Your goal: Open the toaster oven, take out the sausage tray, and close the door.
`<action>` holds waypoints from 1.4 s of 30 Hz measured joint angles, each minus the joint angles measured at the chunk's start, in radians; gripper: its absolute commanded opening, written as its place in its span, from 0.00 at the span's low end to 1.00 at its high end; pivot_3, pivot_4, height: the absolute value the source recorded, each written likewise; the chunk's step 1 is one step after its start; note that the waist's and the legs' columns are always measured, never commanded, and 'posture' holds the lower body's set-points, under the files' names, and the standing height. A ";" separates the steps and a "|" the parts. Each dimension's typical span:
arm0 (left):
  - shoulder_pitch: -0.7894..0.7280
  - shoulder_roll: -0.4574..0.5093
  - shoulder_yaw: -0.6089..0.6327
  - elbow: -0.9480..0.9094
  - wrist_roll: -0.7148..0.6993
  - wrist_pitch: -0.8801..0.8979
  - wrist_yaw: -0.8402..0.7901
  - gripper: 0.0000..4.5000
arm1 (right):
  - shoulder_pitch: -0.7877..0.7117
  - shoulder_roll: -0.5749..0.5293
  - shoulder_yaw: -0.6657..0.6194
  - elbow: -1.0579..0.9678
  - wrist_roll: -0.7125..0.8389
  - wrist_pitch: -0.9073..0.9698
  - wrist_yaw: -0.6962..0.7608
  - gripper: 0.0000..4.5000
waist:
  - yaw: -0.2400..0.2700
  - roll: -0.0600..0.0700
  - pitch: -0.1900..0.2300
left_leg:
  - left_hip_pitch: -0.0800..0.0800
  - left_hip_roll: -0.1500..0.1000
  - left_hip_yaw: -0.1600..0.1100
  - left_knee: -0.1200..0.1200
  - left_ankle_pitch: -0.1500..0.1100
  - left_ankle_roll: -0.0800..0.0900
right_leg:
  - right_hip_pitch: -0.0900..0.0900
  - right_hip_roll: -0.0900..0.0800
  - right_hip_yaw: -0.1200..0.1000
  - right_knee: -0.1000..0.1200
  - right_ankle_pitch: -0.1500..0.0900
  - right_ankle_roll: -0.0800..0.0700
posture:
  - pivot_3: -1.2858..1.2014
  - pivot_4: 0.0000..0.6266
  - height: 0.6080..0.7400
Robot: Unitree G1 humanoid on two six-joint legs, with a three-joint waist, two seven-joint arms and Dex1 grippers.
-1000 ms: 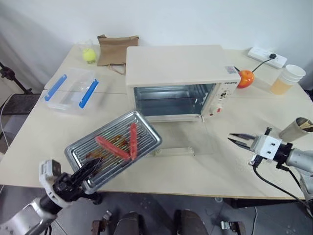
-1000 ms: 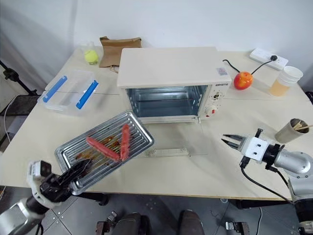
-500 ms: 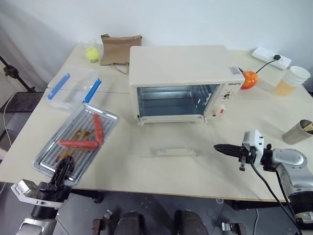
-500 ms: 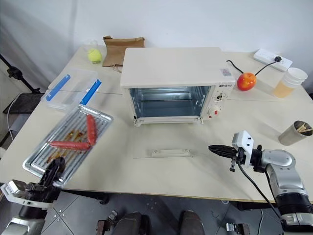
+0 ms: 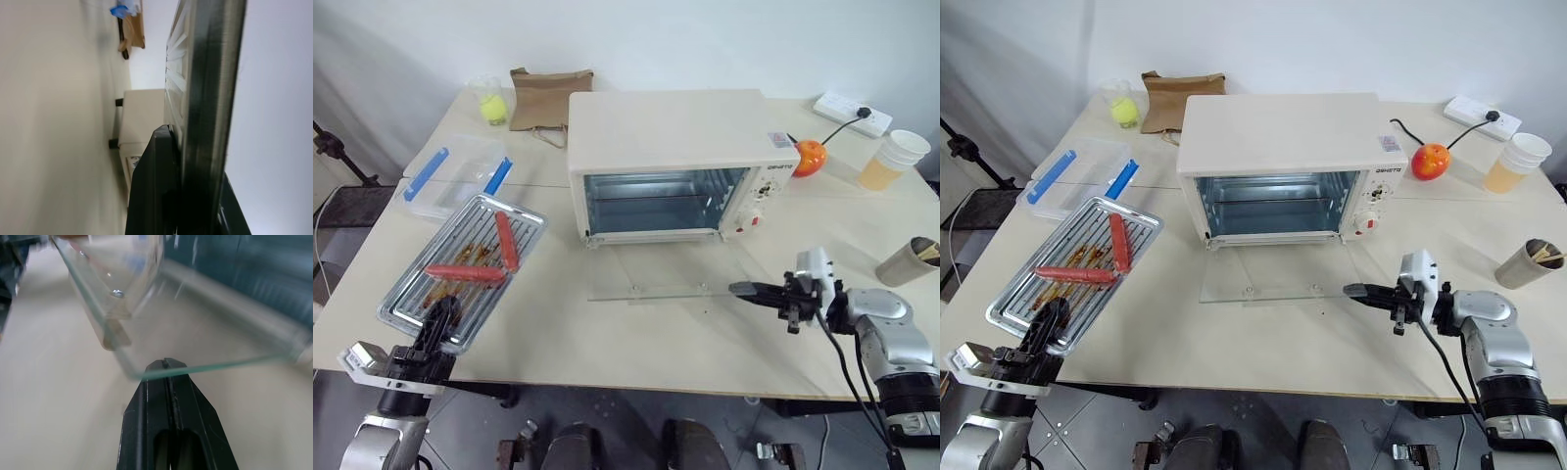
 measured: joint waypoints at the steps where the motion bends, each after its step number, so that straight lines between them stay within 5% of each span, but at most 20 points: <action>1: 0.000 0.000 0.003 0.000 0.000 0.005 -0.002 0.00 | -0.002 0.000 -0.013 -0.024 0.015 0.017 -0.007 0.00 | 0.000 0.000 0.000 | 0.000 0.000 0.000 0.000 0.000 0.000 | 0.000 0.000 0.000 0.000 0.000 0.000 | 0.52 0.24 1.00; 14: 0.014 -0.007 0.014 0.002 0.000 0.071 -0.040 0.00 | -0.209 0.073 -0.046 -0.064 0.096 0.197 -0.162 0.04 | 0.000 0.000 0.000 | -0.002 0.005 -0.001 -0.002 -0.004 -0.005 | -0.002 0.001 0.000 -0.004 0.000 0.000 | 0.52 0.24 1.00; 16: 0.032 0.005 0.014 0.004 0.000 0.091 -0.056 0.00 | -0.198 0.073 -0.042 -0.074 0.100 0.237 -0.171 0.12 | 0.003 0.000 0.000 | -0.003 0.005 -0.003 -0.002 -0.006 -0.003 | -0.002 0.001 -0.001 -0.004 0.000 0.000 | 0.52 0.24 1.00; 28: 0.073 0.224 -0.116 0.125 0.000 0.300 -0.162 0.00 | 0.205 -0.024 -0.175 -0.412 0.125 0.164 -0.075 0.99 | 0.007 0.000 0.000 | -0.007 -0.003 0.000 -0.001 -0.012 0.006 | 0.000 0.002 -0.004 -0.010 0.000 0.001 | 0.52 0.24 1.00; 33: -0.006 0.325 -0.226 0.171 0.002 0.323 -0.159 0.00 | 0.374 -0.067 -0.257 -0.438 0.140 0.157 -0.037 0.99 | 0.022 0.003 0.001 | -0.004 -0.003 0.002 -0.001 -0.011 0.005 | 0.001 0.001 0.000 -0.012 0.000 0.001 | 0.52 0.24 1.00; 42: -0.371 0.414 -0.546 0.236 0.084 0.393 -0.137 0.00 | 0.562 -0.056 -0.368 -0.512 0.114 0.056 -0.038 0.99 | 0.028 0.006 0.000 | -0.002 -0.002 0.001 -0.002 -0.009 0.001 | 0.000 0.002 0.001 -0.008 0.001 0.002 | 0.52 0.24 1.00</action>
